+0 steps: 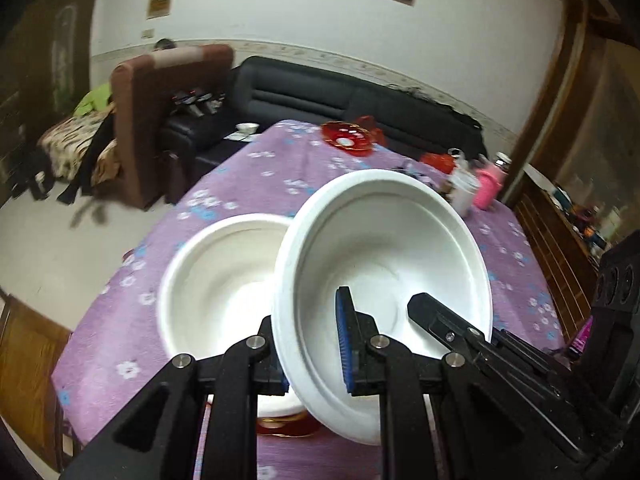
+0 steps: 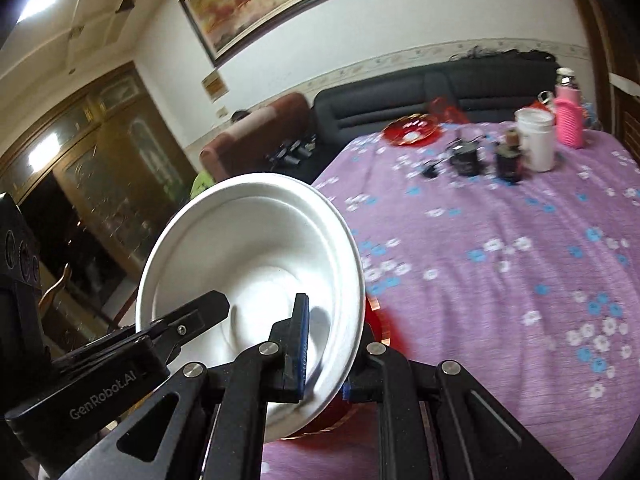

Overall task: Organize plates and bowls
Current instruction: 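Lift the small white bowl with the left tool toward the stack, then lower the small bowl into the stacked bowls and open the left tool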

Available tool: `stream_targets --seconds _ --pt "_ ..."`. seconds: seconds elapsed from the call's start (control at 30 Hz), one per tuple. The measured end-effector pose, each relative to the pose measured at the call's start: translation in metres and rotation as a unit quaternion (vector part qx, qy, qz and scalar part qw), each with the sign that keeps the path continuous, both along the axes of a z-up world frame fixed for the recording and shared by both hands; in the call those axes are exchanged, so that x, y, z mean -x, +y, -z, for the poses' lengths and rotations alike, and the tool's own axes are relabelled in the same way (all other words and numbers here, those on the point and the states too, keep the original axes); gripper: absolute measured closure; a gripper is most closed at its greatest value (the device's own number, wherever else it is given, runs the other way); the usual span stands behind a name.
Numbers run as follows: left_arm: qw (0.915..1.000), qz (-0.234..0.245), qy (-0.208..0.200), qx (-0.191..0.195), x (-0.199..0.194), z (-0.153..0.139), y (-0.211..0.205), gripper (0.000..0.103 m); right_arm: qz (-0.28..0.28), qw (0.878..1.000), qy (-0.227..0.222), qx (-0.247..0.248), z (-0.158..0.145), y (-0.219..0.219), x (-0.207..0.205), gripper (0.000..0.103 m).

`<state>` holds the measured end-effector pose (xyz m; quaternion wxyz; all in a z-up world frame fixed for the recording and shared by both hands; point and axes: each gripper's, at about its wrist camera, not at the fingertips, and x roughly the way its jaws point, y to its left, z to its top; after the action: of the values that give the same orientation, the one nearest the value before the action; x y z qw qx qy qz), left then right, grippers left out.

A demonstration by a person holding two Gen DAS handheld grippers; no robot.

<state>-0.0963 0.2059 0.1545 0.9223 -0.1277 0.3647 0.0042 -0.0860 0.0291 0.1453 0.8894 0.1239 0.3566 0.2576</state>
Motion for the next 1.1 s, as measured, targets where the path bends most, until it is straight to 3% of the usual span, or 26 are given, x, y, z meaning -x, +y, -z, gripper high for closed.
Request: stream_targets --seconds 0.27,0.6,0.73,0.87,1.0,1.1 --pt "0.9987 -0.041 0.03 0.008 0.001 0.029 0.049 0.087 -0.039 0.998 0.013 0.041 0.023 0.053 -0.014 0.089" --pt "0.9974 -0.06 0.02 0.034 0.007 0.032 0.07 0.082 -0.035 0.997 0.049 0.051 0.048 0.066 -0.039 0.092" --pt "0.9969 -0.061 0.011 0.048 0.013 0.028 0.072 0.073 -0.04 0.996 0.039 0.076 0.051 0.077 -0.043 0.09" --pt "0.9946 -0.055 -0.001 0.088 0.019 0.025 0.08 0.061 -0.046 0.994 0.024 0.094 0.051 0.085 -0.043 0.087" --pt "0.9893 -0.037 -0.033 0.137 0.027 0.019 0.087 0.044 -0.042 0.993 0.016 0.113 0.051 0.09 -0.044 0.088" --pt "0.987 -0.038 -0.059 0.145 0.035 0.01 0.089 0.038 -0.037 0.992 0.007 0.124 0.051 0.091 -0.045 0.088"
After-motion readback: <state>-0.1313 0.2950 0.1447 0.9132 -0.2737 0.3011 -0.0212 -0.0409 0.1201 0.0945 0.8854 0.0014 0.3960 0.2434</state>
